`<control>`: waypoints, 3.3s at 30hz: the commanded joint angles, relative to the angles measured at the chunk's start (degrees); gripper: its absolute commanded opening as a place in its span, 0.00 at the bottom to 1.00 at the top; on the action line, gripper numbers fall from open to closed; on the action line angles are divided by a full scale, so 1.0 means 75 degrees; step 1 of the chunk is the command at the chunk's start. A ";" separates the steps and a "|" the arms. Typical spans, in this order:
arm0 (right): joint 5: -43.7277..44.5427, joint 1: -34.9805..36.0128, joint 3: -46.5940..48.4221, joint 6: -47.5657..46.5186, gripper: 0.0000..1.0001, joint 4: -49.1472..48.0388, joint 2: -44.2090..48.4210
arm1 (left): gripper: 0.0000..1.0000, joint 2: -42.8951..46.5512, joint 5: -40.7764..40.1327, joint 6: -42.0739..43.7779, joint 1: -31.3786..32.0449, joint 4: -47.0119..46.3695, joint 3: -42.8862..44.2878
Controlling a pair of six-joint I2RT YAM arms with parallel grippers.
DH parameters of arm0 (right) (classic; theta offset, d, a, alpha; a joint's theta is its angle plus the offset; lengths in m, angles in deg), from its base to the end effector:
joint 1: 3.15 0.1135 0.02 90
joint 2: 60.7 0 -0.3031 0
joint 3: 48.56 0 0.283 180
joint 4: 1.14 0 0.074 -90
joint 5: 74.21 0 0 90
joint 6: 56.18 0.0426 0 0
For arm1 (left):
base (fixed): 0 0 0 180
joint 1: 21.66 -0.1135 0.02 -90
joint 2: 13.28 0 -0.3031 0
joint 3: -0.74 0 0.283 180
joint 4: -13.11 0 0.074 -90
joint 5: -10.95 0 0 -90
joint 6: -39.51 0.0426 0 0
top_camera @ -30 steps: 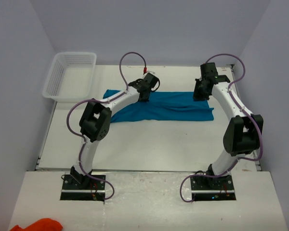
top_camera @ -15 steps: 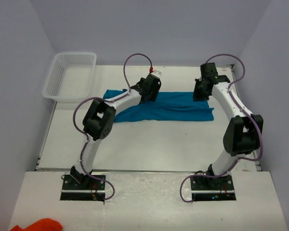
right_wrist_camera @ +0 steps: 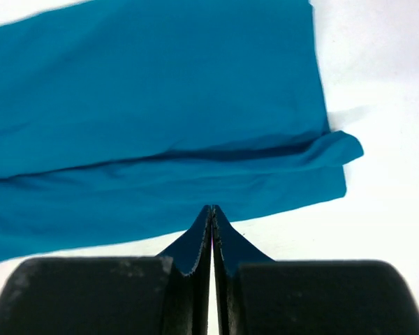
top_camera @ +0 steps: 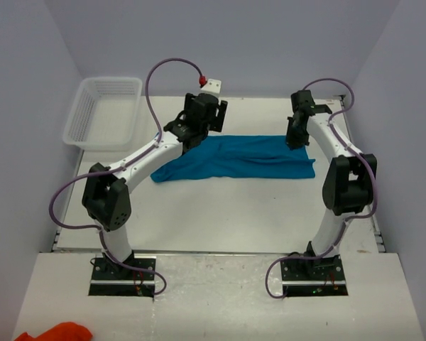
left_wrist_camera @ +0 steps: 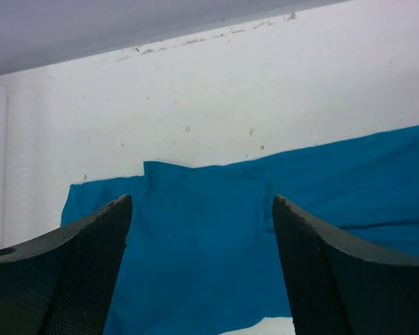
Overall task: Fold and stack the t-shirts
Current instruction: Fold the other side of the tshirt into a rectangle, then rotate the tshirt 90 degrees
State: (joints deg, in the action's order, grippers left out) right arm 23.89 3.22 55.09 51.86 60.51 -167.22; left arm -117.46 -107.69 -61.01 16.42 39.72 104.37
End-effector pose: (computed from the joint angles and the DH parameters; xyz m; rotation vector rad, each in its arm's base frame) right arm 0.4368 0.0427 0.2850 0.3148 2.6591 -0.0573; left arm 0.3875 -0.2777 0.3538 0.1700 1.9759 -0.0367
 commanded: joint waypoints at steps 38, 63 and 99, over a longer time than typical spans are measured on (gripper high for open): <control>0.1346 -0.0556 0.1896 -0.0073 0.00 0.1053 -0.2777 | 0.68 0.1820 0.2096 -0.1397 0.0242 0.1763 -0.1334; 0.1523 -0.0463 0.1992 -0.0343 0.10 0.0070 -0.1573 | 0.70 0.1589 0.0937 -0.2018 0.0289 0.3087 -0.1395; -0.1033 0.1002 0.1159 -0.0121 0.00 0.0690 -0.1781 | 0.00 -0.2492 0.2799 -0.2511 -0.1738 0.3111 0.0646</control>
State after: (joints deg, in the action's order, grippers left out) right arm 17.70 10.02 62.72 49.59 65.32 -181.19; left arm -134.96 -86.58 -80.88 3.50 63.17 106.56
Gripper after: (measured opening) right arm 0.003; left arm 0.002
